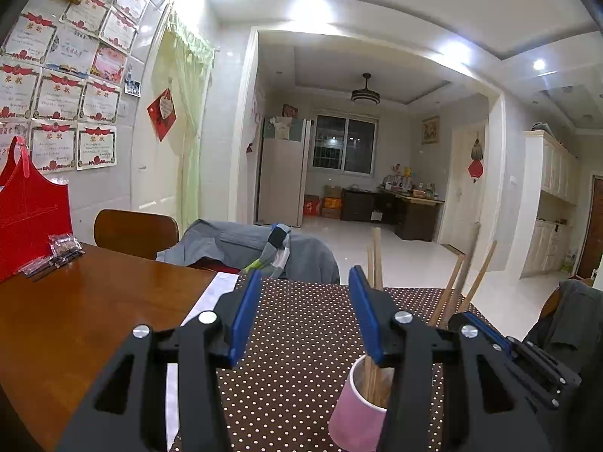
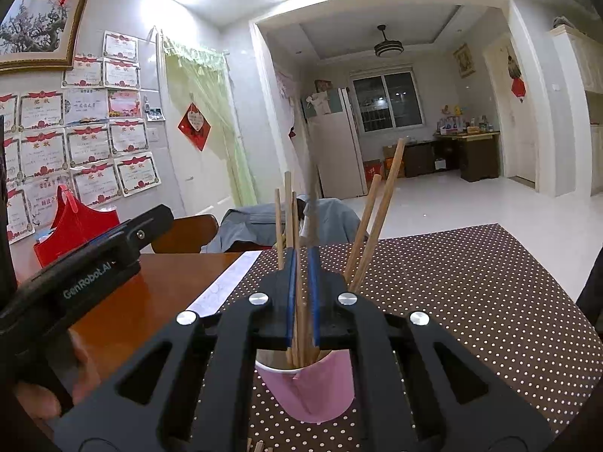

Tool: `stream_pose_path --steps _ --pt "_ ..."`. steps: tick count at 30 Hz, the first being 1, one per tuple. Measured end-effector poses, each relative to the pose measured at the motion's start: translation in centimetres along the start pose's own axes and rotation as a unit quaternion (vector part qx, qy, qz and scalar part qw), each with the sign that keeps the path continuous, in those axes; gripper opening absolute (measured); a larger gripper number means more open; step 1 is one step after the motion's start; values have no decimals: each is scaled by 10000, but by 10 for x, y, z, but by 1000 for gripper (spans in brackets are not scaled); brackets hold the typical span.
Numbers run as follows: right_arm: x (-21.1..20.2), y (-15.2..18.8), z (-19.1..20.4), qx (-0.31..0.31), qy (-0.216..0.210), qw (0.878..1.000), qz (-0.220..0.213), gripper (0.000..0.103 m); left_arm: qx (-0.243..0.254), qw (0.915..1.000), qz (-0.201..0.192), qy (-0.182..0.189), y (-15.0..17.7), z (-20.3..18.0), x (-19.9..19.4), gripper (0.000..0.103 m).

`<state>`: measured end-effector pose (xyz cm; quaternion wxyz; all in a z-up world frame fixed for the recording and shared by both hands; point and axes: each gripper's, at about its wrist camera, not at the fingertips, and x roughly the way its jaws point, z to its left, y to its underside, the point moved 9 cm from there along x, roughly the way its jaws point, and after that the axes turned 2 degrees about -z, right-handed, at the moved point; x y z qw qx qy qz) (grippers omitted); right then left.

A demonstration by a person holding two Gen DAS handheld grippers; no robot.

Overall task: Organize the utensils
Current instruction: 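Open the right gripper to drop its stick into the pink cup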

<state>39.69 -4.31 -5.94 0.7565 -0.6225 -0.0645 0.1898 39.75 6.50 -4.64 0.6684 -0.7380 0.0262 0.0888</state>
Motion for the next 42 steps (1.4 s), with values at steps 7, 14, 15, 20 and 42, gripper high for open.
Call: stream_pose_path --steps 7,14,15,20,42 --pt "-1 -2 0 12 36 10000 -11 8 8 10000 21 16 1 0 0 48" --pt "-7 -7 -3 67 45 10000 -43 8 9 10000 53 39 1 -2 -1 48" --pt "-10 -8 -3 81 49 9999 -55 8 14 9999 81 66 1 -3 -2 48" --pt "-27 -11 -3 83 99 9999 -42 8 87 9997 146 163 2 -10 -16 48" --pt "-116 31 8 -47 137 9979 639 48 330 9939 938 468 41 -14 -124 60"
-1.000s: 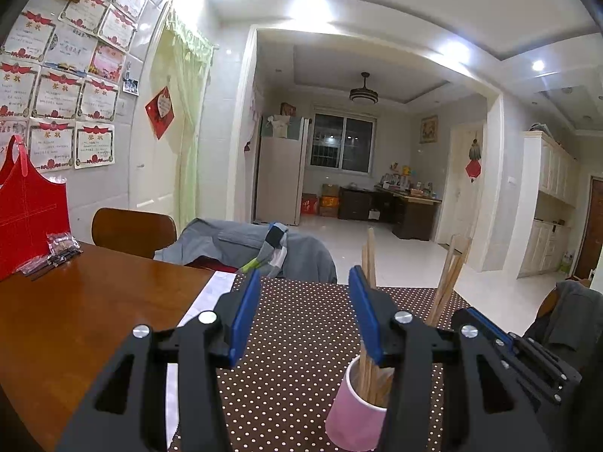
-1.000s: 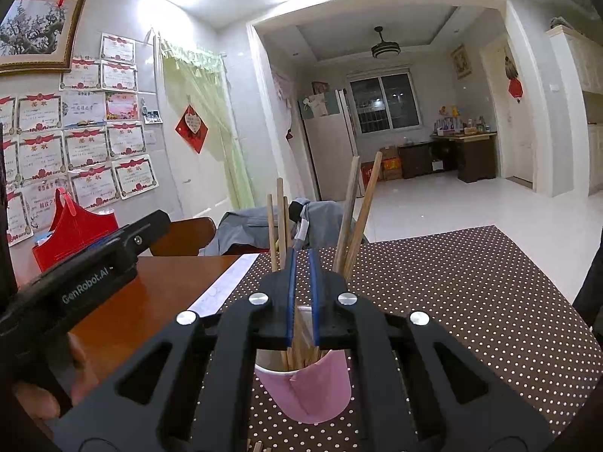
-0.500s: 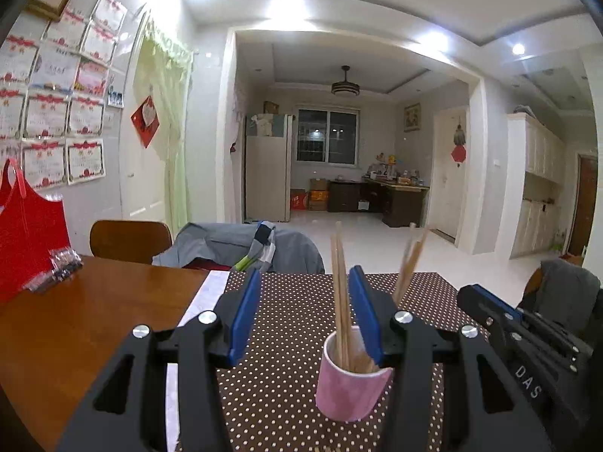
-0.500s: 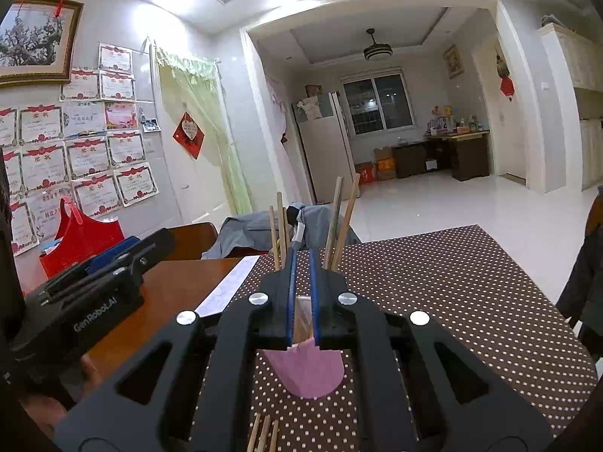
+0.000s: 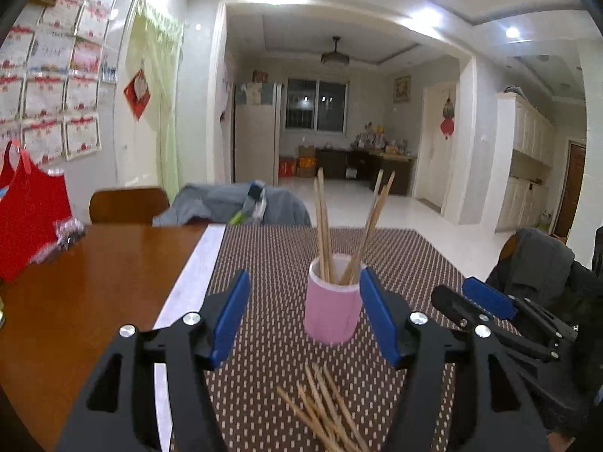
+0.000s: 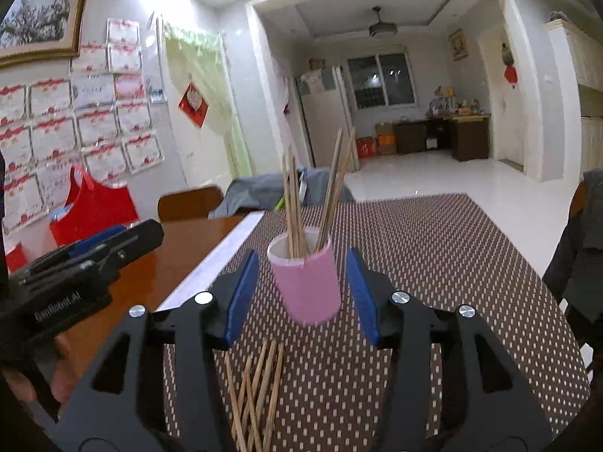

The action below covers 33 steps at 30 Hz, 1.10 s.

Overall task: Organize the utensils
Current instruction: 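Open the right gripper to drop its stick into the pink cup, then lower both grippers to the stick pile and close each on a stick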

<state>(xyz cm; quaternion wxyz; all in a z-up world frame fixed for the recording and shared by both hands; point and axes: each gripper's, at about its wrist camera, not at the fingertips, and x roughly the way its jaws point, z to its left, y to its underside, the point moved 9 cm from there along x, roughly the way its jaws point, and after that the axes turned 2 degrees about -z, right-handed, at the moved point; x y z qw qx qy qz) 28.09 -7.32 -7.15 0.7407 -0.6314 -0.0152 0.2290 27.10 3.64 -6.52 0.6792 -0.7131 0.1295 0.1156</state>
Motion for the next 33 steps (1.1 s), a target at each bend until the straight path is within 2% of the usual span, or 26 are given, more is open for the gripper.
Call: stream_pose_path --steps 5,8,12,16,23,24,25,27,30,33 --pt "2 27 -1 -75 -2 9980 629 49 -172 9987 473 -71 27 11 -4 61" --pt "8 50 -3 -107 -41 9930 1178 49 -217 9962 835 -122 47 15 -2 61" --pt "17 93 1 -211 -198 9786 2036 49 -259 9895 1414 -172 81 18 6 61" --pt "19 125 11 -276 -424 9647 2585 49 -241 9825 1816 -328 109 22 10 61" --pt "21 155 27 -450 -643 9505 3006 48 -350 9765 2110 -274 135 23 8 61" --pt "21 156 29 -459 -666 9494 3036 43 -337 9756 2151 -273 138 23 9 61" --pt "21 159 30 -476 -693 9476 3083 34 -332 9748 2190 -264 140 24 10 61" --pt "23 164 32 -500 -717 9452 3145 32 -349 9730 2272 -209 145 22 12 61" --pt "23 163 28 -512 -679 9457 3136 22 -390 9702 2389 -123 152 19 17 61" --pt "21 163 23 -461 -692 9460 3135 16 -482 9664 2524 -17 159 12 22 61"
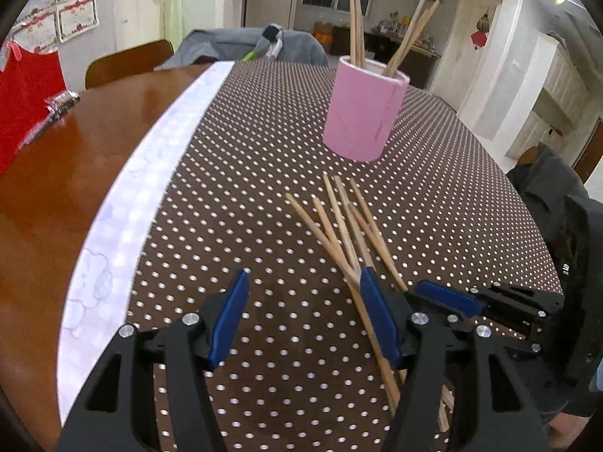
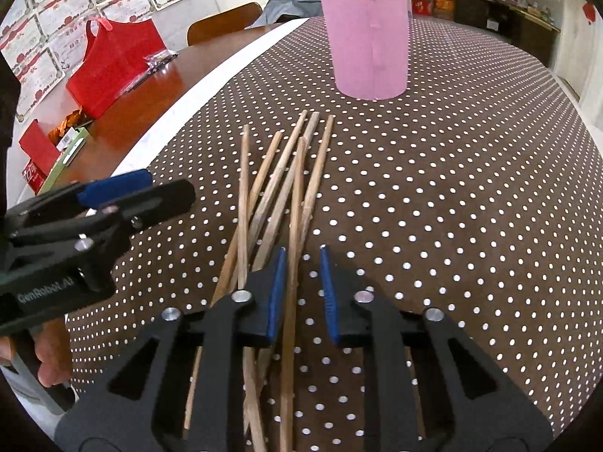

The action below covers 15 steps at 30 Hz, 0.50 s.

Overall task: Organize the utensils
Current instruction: 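Lower both grippers to the stick pile and close each on a stick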

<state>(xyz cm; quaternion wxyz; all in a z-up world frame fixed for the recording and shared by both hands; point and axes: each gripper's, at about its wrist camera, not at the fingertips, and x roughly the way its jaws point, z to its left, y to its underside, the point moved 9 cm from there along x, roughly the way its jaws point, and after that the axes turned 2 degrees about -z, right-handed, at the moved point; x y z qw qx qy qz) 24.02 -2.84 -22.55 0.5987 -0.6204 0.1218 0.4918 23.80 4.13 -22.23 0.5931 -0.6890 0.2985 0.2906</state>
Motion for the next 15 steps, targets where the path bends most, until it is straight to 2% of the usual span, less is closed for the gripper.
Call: stream_pose_path --steps 4,8,12,15 --pt "-7 4 -10 51 16 10000 -23 10 -80 9998 130 98 0 -7 12 61" --pt "-11 6 -16 113 -24 9999 -55 9 -451 9978 359 327 -2 -10 25 61" --pt "-14 9 -23 188 -95 9997 -74 9 -597 9960 594 313 -1 -12 42 60" --pt "-15 9 -26 245 -157 9995 -81 9 -507 9964 612 285 -1 -16 45 42"
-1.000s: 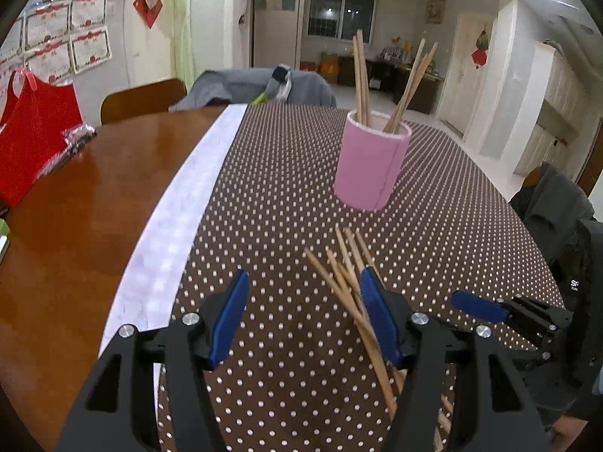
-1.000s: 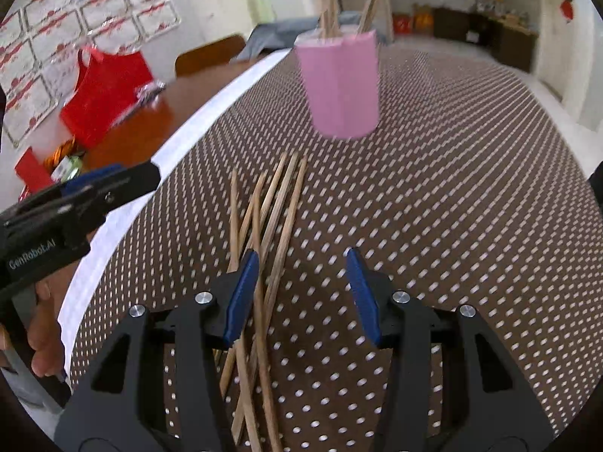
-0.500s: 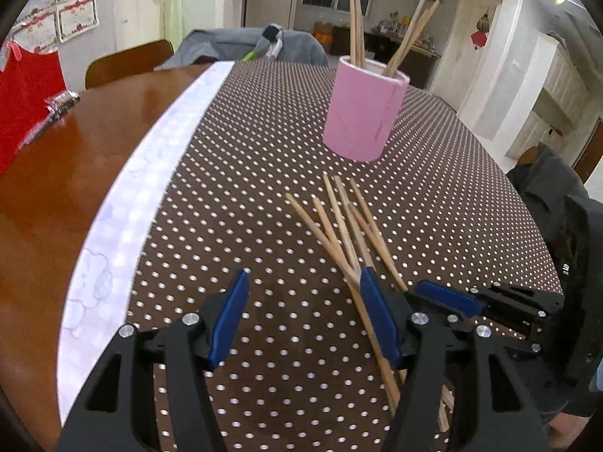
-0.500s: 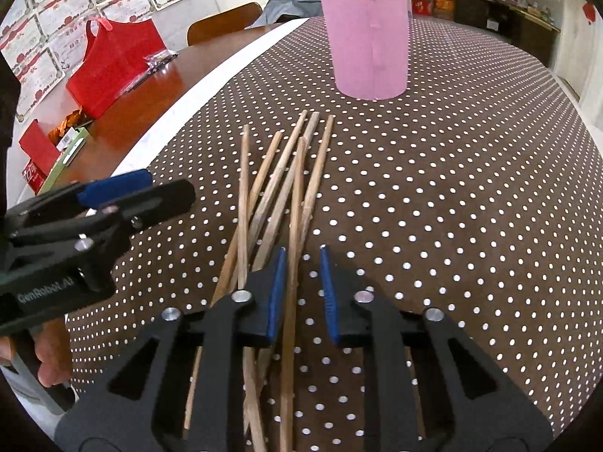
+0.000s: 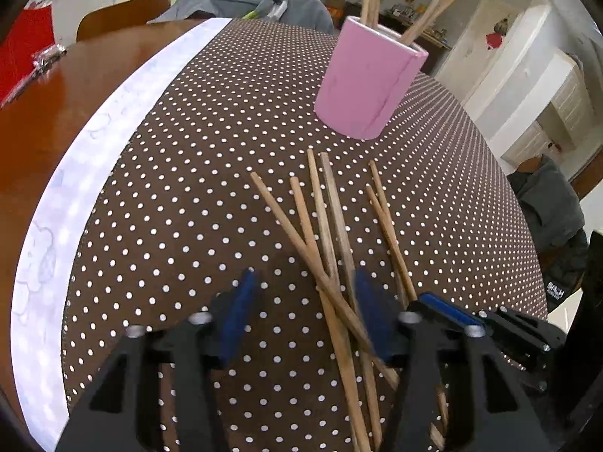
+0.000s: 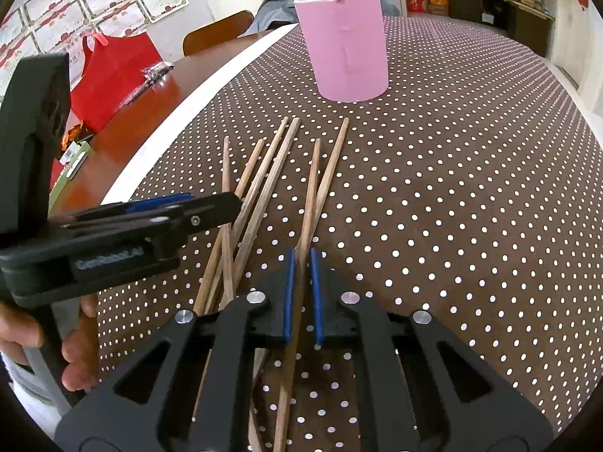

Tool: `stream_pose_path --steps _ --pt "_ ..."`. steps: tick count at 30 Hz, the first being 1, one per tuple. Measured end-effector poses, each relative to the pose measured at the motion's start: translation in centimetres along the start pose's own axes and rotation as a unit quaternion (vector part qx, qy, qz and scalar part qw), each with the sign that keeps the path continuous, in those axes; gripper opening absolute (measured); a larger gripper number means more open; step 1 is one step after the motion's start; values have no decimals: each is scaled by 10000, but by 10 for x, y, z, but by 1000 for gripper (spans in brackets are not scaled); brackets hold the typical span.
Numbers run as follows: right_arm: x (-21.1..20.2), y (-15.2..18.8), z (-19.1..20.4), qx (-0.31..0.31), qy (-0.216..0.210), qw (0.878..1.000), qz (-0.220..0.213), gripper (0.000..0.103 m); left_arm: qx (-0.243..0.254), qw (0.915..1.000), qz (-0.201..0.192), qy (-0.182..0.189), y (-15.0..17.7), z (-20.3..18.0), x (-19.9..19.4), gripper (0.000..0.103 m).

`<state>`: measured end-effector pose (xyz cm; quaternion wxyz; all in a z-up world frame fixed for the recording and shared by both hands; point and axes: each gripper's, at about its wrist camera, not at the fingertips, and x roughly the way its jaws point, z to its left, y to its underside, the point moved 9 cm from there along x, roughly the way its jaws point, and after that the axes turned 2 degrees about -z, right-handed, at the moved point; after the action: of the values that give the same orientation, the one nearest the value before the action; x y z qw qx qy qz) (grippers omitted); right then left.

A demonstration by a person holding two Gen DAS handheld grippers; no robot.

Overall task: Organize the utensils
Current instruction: 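Lower both grippers to the stick pile and close each on a stick, then lift both held sticks up over the pink cup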

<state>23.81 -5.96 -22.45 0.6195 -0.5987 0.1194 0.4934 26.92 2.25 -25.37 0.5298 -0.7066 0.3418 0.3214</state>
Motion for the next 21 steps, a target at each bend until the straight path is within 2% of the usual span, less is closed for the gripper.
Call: stream_pose_path --steps 2,3,4,9,21 --pt "-1 0 -2 31 -23 10000 1 9 -49 9999 70 77 0 -1 3 32" --pt "-1 0 -3 44 -31 10000 0 9 -79 9999 78 86 0 0 4 22" --pt "-1 0 -4 53 -30 10000 1 9 -92 9999 88 65 -1 0 5 18" --pt "-3 -2 -10 78 -47 10000 8 9 -230 9994 112 218 -3 6 5 7" --pt "-12 -13 -12 125 33 9999 -106 8 -212 9992 -156 297 -11 12 -11 7"
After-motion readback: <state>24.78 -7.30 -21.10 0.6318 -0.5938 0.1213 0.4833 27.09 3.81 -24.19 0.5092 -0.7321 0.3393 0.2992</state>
